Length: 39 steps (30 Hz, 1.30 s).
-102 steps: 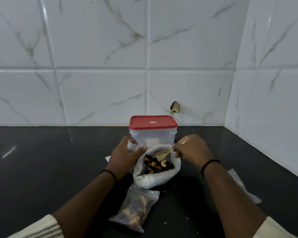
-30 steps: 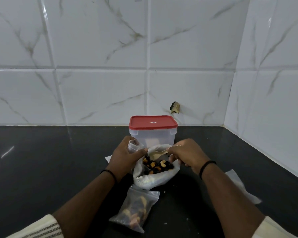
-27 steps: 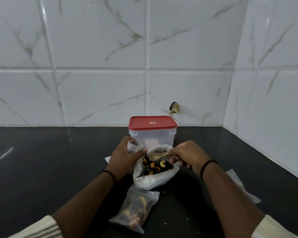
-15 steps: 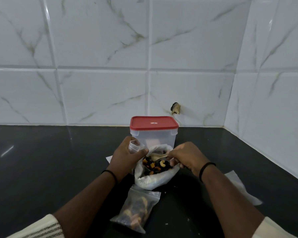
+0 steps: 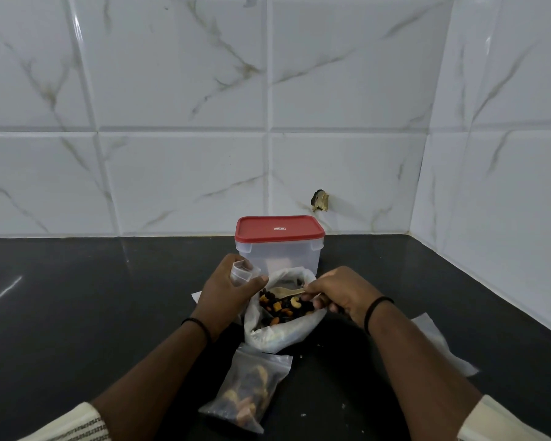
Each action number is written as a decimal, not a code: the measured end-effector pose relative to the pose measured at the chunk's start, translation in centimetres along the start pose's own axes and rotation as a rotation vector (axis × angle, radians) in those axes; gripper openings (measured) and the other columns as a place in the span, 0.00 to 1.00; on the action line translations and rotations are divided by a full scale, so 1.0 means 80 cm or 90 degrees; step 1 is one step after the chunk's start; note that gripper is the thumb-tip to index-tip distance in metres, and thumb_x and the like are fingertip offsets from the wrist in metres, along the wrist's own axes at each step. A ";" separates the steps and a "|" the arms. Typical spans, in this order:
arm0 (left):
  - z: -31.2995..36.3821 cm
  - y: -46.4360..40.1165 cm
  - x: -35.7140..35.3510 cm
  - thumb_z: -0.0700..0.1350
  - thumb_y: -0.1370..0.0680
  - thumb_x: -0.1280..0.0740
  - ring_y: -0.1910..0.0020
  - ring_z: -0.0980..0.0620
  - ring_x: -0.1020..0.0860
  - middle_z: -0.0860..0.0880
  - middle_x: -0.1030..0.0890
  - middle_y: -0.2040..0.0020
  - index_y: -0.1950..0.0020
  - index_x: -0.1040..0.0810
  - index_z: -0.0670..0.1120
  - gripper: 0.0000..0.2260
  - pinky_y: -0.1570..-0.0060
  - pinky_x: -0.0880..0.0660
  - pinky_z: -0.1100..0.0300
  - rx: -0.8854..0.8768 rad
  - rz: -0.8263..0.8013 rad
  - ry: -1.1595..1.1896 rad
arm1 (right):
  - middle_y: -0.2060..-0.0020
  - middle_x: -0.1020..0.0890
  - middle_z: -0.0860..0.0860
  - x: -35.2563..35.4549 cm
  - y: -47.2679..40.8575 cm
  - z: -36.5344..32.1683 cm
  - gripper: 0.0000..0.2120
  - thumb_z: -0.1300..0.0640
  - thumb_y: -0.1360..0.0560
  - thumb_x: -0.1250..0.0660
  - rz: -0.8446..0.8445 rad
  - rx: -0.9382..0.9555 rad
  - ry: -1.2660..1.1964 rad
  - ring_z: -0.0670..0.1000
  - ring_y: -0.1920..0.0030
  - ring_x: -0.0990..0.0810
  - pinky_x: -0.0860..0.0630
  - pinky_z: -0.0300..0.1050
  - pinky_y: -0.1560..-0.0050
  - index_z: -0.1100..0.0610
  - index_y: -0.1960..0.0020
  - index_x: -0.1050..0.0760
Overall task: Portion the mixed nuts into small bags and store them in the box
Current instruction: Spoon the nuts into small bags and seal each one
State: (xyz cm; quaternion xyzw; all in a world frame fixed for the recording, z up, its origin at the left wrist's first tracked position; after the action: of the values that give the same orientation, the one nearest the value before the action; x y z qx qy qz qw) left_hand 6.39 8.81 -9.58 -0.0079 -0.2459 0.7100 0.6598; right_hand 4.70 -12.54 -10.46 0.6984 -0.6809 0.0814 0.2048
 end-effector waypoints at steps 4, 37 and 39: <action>0.002 0.000 0.001 0.50 0.27 0.26 0.54 0.51 0.19 0.50 0.19 0.52 0.47 0.25 0.52 0.13 0.59 0.21 0.58 -0.008 0.008 -0.001 | 0.81 0.24 0.46 0.003 0.005 0.003 0.11 0.62 0.21 0.35 0.000 -0.037 -0.020 0.40 0.85 0.33 0.40 0.31 0.82 0.69 0.47 0.19; 0.003 0.002 0.000 0.50 0.28 0.25 0.56 0.51 0.18 0.50 0.18 0.53 0.47 0.26 0.51 0.14 0.60 0.20 0.58 -0.002 0.003 0.020 | 0.76 0.29 0.48 0.036 0.006 -0.014 0.10 0.59 0.26 0.34 0.080 0.049 -0.038 0.44 0.80 0.40 0.43 0.34 0.81 0.63 0.57 0.16; 0.003 0.002 0.000 0.49 0.28 0.25 0.56 0.52 0.18 0.50 0.18 0.53 0.46 0.26 0.51 0.14 0.61 0.21 0.60 -0.002 0.002 0.018 | 0.75 0.29 0.49 0.036 0.007 -0.022 0.10 0.58 0.26 0.34 0.086 0.083 -0.046 0.44 0.79 0.40 0.42 0.35 0.80 0.62 0.59 0.17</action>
State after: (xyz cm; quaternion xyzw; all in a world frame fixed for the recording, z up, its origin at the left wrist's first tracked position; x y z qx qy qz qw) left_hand 6.17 8.71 -9.40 -0.0192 -0.2377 0.7106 0.6620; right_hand 4.62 -14.49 -7.61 0.6652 -0.7266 0.1140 0.1282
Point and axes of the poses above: each hand's wrist, its own y-axis away from the middle knuckle, its own x-axis out of the back of the hand, z = x × y, the point moved 10 cm from there along -y, towards the middle knuckle
